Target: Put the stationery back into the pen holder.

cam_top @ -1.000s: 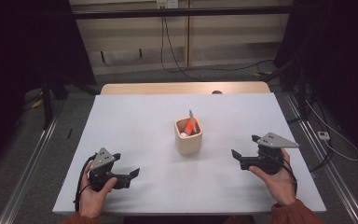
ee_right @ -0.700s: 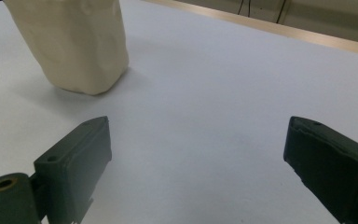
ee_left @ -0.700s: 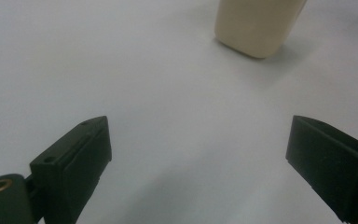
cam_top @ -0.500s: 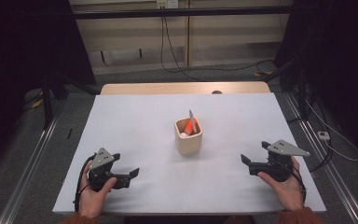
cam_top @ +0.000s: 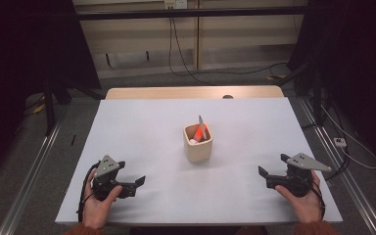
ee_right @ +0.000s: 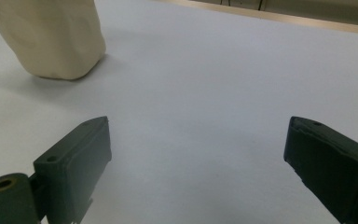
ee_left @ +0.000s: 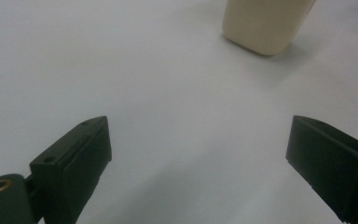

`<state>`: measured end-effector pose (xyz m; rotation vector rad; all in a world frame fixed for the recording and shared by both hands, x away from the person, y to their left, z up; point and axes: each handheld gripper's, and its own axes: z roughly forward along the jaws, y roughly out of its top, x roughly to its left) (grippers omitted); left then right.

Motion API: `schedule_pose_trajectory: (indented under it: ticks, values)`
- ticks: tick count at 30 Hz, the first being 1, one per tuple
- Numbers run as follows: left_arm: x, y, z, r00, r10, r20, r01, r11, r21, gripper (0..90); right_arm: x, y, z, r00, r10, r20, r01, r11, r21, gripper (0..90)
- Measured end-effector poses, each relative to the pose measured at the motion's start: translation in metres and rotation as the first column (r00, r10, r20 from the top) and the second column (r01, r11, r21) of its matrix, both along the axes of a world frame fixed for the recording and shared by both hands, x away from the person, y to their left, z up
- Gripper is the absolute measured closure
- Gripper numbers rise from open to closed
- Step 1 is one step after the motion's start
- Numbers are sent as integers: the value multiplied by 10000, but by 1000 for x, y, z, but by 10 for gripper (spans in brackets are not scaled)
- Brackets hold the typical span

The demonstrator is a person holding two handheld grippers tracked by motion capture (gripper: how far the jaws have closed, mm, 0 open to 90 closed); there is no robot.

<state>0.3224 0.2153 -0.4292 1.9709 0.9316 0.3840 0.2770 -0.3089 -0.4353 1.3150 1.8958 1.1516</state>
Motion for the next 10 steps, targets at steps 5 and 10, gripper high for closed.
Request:
schedule_pose_trajectory:
  ticks: [5,10]
  values:
    - [0,-1,-1,10000,-56,-30,56,10000,-25,64,1,-2,-4,9998,-147,-146,149,9998,162,72]
    - [1,-1,0,10000,-56,-39,56,10000,33,62,2,-2,-5,9997,-133,-182,135,9999,83,72]
